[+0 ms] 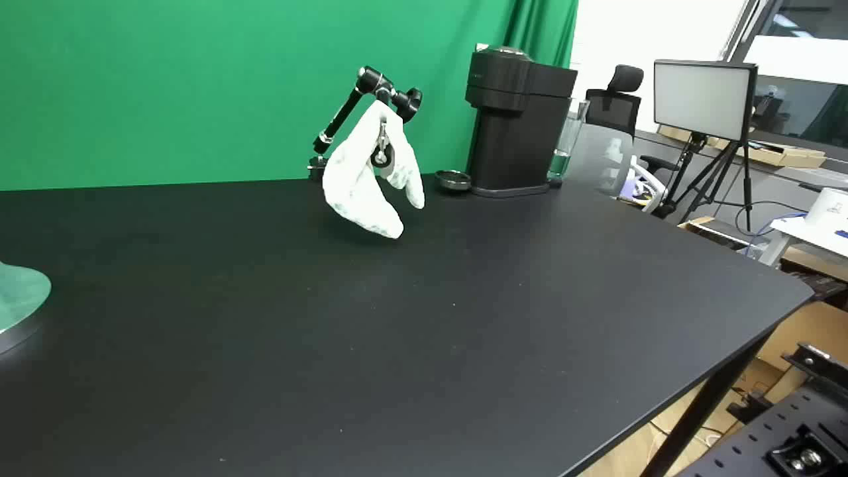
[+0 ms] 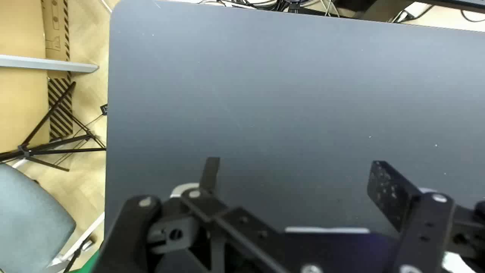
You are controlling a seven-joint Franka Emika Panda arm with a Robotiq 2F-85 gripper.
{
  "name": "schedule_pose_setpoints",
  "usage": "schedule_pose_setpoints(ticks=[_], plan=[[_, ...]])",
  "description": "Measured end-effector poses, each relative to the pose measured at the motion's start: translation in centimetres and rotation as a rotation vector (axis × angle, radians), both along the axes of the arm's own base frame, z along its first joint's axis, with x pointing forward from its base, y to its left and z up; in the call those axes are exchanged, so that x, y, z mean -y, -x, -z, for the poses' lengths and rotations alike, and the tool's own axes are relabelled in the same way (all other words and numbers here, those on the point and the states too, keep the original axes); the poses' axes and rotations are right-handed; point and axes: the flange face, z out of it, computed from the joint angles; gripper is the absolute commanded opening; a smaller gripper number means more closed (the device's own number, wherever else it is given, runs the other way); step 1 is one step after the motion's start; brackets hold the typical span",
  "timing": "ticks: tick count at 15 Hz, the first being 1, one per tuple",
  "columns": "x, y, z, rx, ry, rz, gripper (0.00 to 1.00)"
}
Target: Put the cloth on the table
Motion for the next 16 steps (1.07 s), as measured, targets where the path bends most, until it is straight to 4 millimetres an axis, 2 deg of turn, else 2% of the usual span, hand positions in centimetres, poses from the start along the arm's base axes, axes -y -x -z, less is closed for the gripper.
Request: schedule_pose_setpoints(ticks=[13, 16], plan=[[0.0, 0.0, 0.0, 0.001, 0.0, 0.0, 1.0], [-1.1, -0.7, 0.7, 0.018, -0.044, -0.025, 1.0]])
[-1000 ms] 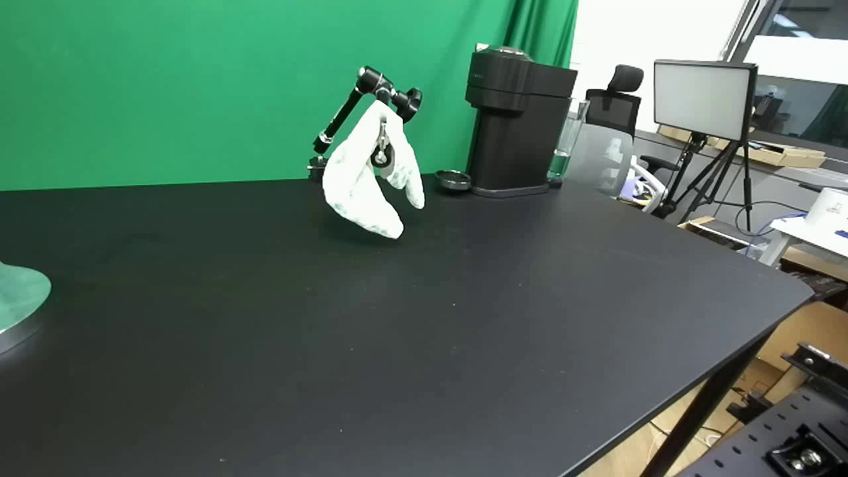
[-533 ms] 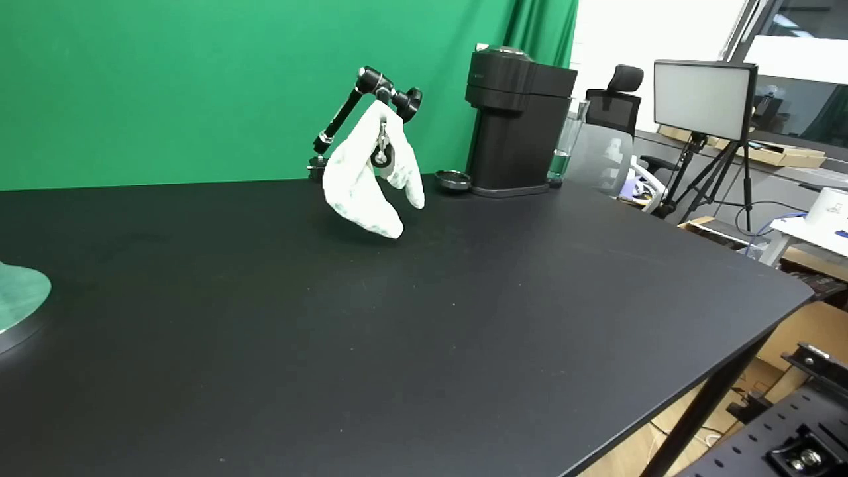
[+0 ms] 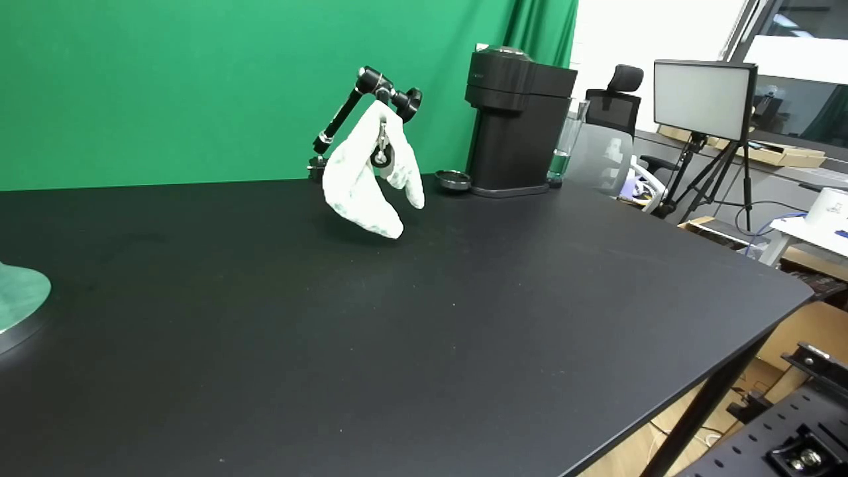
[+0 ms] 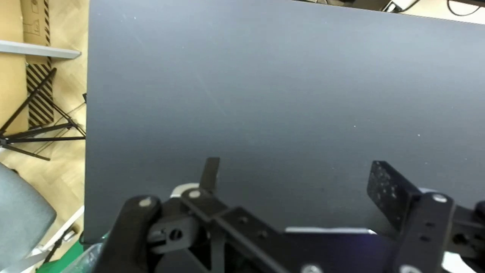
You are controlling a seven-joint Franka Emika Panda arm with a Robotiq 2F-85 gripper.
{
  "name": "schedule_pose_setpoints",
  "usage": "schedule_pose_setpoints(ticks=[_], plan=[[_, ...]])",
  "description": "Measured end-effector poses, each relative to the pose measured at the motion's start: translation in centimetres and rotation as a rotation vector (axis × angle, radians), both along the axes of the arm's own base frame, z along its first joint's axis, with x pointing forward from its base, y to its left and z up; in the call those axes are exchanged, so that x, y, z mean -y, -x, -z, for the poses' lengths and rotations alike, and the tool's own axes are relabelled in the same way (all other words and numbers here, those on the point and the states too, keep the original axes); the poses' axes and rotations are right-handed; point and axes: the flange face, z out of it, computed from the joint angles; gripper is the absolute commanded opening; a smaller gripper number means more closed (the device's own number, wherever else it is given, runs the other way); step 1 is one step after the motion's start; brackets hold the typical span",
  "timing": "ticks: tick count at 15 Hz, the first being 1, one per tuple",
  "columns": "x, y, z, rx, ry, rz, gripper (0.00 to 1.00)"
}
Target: Put the cloth on the table
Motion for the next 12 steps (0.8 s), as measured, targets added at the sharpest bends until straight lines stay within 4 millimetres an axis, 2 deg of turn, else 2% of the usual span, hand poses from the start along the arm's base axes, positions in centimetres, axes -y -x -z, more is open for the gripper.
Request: schedule_pose_setpoints(ticks=[3, 7, 10, 12], plan=[[-3.7, -1.8, 2.0, 0.067, -0.046, -0.086, 1.0], [-11.1, -3.9, 5.2, 0.234, -0.05, -0.258, 1.0], [-16.1, -3.9, 7.9, 0.356, -0.054, -0.367, 1.0], [-18.6, -3.2, 10.0, 0.4, -0.078, -0.405, 1.0]])
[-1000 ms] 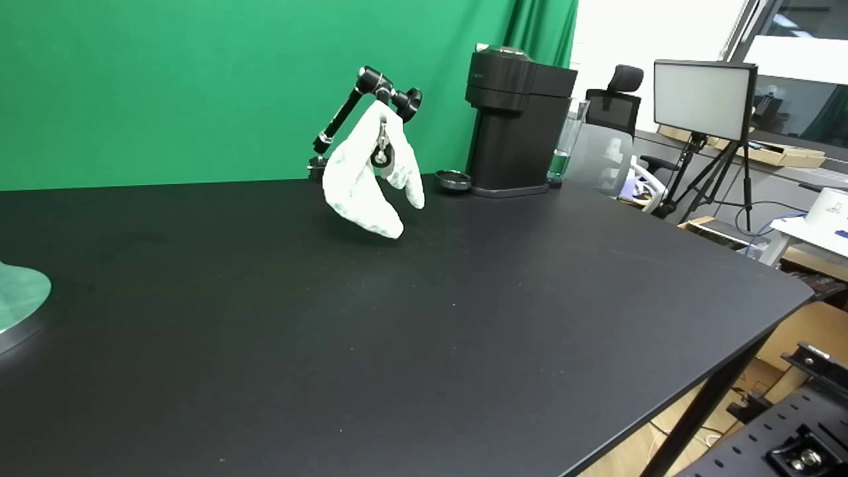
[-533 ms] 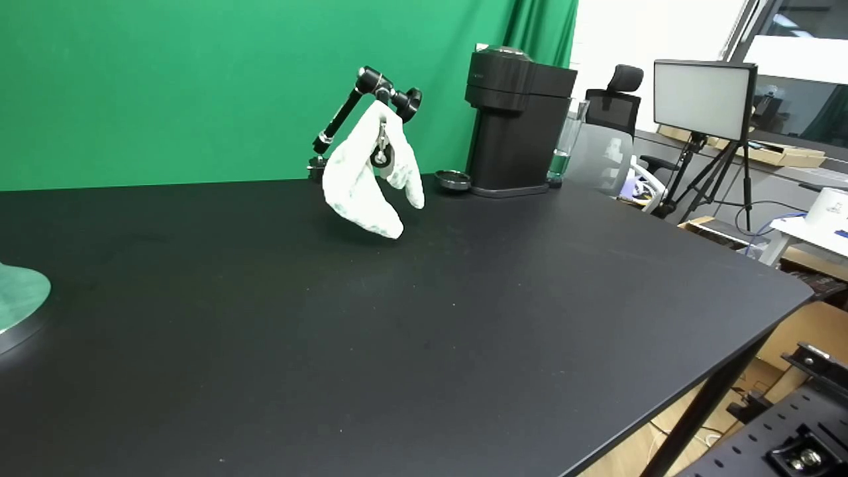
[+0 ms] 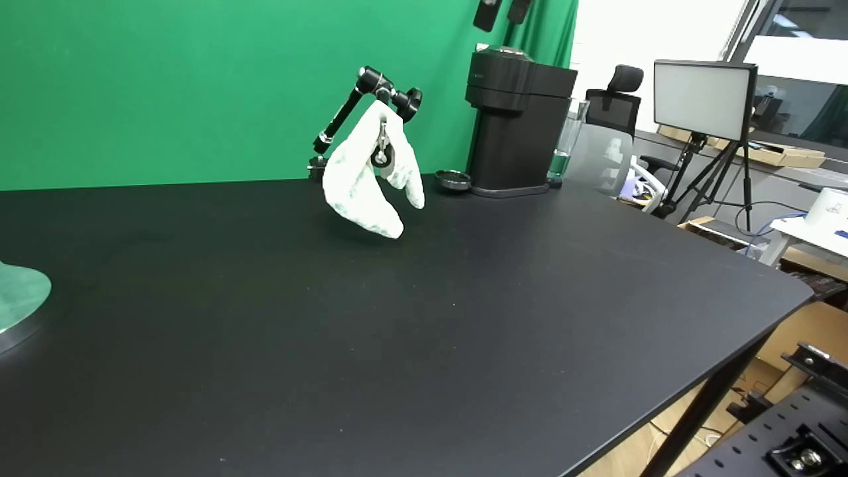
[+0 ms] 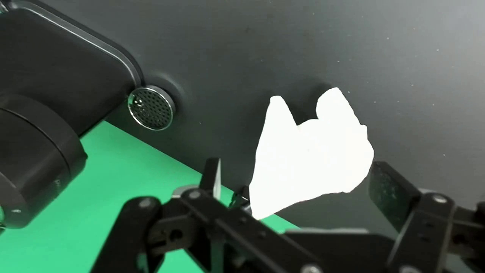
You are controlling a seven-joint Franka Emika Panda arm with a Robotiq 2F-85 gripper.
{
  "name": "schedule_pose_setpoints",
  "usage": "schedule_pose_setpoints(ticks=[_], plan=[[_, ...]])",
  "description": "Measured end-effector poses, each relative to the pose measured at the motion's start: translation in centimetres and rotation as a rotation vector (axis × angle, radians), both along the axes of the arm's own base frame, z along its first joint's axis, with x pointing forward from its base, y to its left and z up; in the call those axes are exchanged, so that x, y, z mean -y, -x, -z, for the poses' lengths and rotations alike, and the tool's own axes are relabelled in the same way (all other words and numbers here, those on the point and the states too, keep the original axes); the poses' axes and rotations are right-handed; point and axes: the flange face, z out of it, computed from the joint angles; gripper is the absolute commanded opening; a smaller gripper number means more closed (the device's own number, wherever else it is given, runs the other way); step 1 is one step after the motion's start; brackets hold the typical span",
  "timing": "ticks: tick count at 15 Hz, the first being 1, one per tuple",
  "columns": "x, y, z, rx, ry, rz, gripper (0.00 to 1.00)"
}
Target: Put the cloth on the table
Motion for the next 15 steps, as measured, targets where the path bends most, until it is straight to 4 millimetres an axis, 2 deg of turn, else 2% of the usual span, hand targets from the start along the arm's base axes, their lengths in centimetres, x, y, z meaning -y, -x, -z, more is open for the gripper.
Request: schedule_pose_setpoints(ticks=[4, 8, 14, 15], plan=[[-3.4, 2.0, 3.7, 0.029, -0.055, -0.038, 1.0], [-5.7, 3.7, 6.7, 0.023, -0.094, -0.046, 1.0], [-7.0, 3.8, 10.3, 0.016, -0.107, -0.025, 1.0], [-7.0, 3.9, 11.3, -0.031, -0.096, -0.027, 1.0]])
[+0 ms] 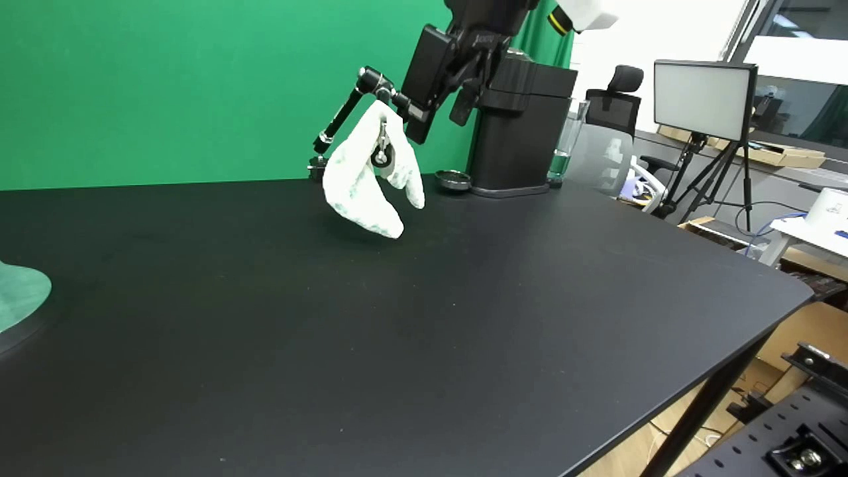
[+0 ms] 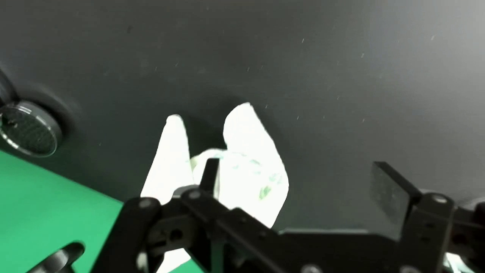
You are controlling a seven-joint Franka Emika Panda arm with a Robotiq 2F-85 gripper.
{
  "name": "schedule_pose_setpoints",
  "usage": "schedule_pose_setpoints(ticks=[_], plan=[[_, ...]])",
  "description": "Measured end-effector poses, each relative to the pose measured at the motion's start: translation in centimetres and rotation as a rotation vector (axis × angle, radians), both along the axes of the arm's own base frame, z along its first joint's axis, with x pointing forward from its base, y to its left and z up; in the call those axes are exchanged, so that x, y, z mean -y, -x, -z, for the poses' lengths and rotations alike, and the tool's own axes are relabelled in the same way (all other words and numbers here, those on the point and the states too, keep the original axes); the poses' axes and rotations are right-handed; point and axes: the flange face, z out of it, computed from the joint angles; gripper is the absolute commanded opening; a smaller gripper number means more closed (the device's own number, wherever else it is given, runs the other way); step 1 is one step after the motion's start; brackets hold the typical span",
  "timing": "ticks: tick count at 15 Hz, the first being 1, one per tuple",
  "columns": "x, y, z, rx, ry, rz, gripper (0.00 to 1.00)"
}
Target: Put the cloth on the table
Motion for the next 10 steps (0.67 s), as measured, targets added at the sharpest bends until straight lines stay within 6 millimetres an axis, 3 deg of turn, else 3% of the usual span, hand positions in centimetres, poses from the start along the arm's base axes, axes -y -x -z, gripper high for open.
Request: schedule_pose_setpoints(ticks=[2, 10], plan=[[0.0, 0.09, 0.95, -0.066, 0.015, -0.006, 1.0], [-0.02, 0.0, 0.9, -0.072, 0.017, -0.009, 1.0]])
